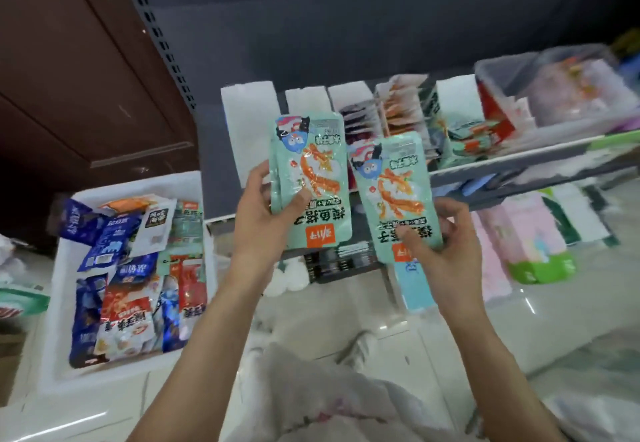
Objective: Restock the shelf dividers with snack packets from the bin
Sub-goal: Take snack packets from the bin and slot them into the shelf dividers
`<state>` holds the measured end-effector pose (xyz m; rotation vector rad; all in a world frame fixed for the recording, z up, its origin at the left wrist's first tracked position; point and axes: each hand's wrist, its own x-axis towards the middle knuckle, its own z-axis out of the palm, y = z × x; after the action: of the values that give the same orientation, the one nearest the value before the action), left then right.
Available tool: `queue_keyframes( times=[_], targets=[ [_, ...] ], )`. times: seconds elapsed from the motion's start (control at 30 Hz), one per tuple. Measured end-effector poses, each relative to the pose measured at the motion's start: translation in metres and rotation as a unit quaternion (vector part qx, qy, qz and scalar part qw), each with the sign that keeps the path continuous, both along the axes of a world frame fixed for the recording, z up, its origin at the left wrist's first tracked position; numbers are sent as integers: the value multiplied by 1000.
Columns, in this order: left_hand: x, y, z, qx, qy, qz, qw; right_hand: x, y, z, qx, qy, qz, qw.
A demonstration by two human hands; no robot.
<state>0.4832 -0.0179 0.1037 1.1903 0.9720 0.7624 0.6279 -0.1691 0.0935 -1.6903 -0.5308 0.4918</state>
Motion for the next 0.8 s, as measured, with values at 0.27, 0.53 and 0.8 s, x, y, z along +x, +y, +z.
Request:
queue_keyframes(
  times=[0.27, 0.53, 0.8],
  targets=[
    [126, -58, 14, 62, 61, -62, 994, 155, -102, 33, 18, -72, -164, 984],
    [188, -62, 13, 24, 81, -109, 990, 226, -100, 20, 99, 35, -269, 957],
    [224, -37, 6, 23, 77, -62, 995, 295, -5, 24, -7, -451, -16, 893]
  ],
)
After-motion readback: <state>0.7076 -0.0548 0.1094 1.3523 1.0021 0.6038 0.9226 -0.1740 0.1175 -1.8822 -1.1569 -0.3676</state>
